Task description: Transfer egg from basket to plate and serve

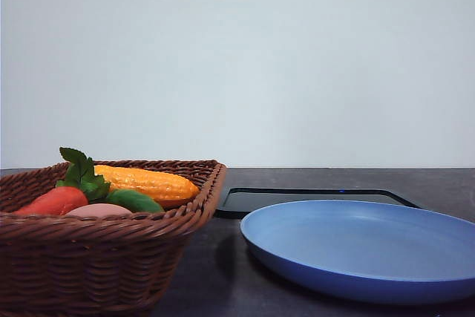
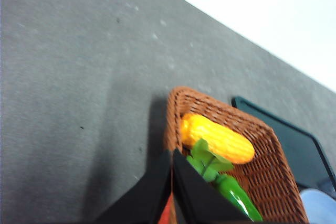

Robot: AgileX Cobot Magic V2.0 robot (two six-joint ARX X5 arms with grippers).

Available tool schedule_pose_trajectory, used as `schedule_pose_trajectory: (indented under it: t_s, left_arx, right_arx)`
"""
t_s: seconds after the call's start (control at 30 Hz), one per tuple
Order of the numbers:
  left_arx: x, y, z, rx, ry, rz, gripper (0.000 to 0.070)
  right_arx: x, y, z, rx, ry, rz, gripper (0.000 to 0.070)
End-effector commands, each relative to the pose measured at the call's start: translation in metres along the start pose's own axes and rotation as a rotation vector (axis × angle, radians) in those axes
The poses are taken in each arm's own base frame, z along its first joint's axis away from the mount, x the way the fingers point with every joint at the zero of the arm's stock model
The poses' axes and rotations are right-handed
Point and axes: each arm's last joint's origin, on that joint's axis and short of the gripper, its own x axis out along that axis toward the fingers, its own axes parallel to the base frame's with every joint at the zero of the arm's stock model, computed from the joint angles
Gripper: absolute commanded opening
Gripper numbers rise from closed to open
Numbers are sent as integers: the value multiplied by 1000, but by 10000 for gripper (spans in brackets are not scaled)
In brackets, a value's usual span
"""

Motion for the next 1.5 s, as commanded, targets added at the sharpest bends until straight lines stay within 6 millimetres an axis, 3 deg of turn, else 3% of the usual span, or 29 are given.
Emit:
schedule_pose_trajectory:
  t_s: [0.0, 0.4, 0.7, 0.77, 0.87, 0.93, 1.1, 1.47]
  left_arx:
    - [2, -5, 9, 42, 27, -27, 0]
    - [36, -37, 51, 128, 352, -244, 0]
    - [59, -62, 52, 224, 535, -319, 0]
    - [61, -65, 49, 231, 555, -333, 9]
    - [63, -68, 46, 239, 573, -347, 59]
    - [63, -69, 45, 243, 577, -354, 127]
    - [63, -71, 44, 246, 579, -360, 328]
    - [63, -70, 44, 228, 584, -353, 347]
  right_arx:
    - [1, 5, 9, -32, 20, -3, 0]
    - [26, 16, 41, -57, 352, -44, 0]
    - [53, 8, 26, 69, 697, 64, 0]
    - [57, 5, 21, 91, 749, 54, 46]
    - [64, 1, 15, 103, 811, 35, 179]
    - [68, -1, 12, 103, 839, 28, 248]
    - [80, -4, 2, 70, 894, -38, 261]
    - [117, -6, -28, 54, 1003, -22, 260]
